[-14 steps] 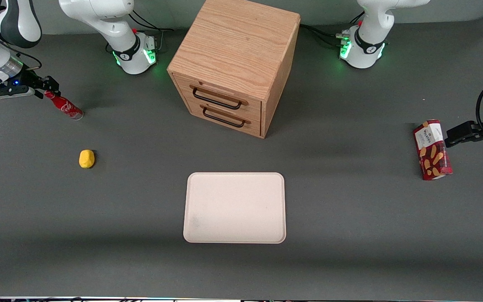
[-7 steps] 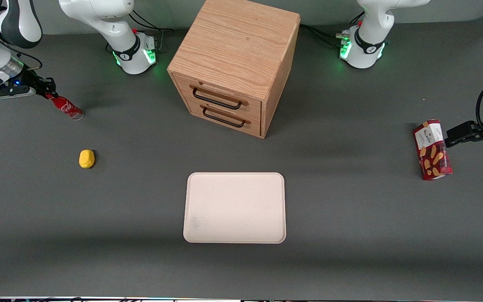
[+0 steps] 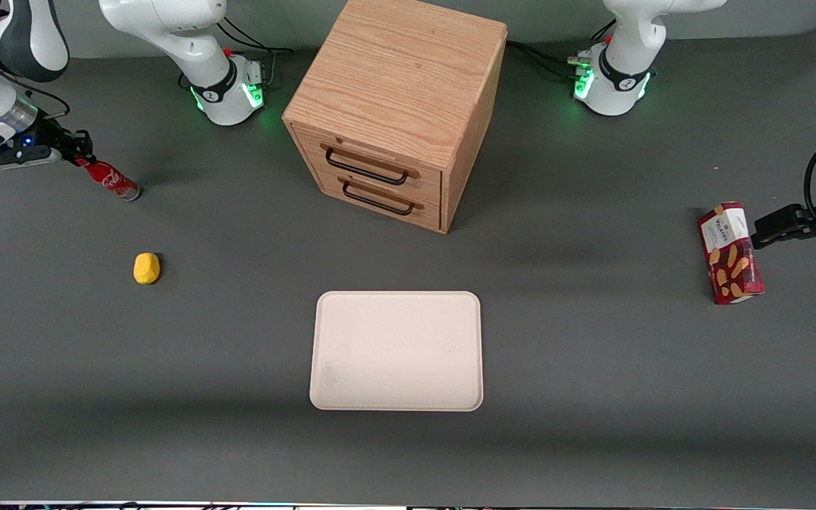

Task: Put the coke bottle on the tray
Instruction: 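Lower the right gripper and close it around the bottle's cap end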

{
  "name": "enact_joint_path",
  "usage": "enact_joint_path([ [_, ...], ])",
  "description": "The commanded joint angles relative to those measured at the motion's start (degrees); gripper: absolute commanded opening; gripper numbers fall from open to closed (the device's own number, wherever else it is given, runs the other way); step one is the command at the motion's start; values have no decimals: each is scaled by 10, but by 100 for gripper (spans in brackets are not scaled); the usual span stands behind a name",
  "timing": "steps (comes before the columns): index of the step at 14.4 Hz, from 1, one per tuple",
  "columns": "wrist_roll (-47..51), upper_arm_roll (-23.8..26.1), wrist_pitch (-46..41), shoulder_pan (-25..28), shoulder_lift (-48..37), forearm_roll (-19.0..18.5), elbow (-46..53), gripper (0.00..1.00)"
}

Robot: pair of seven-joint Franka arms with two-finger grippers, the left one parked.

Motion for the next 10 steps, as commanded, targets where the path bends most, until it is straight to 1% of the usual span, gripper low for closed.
enact_joint_path([
  [1,13,98,-94,12,36,104,112,0],
  [2,12,122,-135,12,71,149,171,0],
  [3,12,148,-184,12,106,182,236,0],
  [5,15,194,-272,10,183,227,379,0],
  [6,16,214,-314,9,225,240,455,0],
  [8,61,241,-388,9,307,252,611,0],
  [10,110,277,-461,6,386,275,761,0],
])
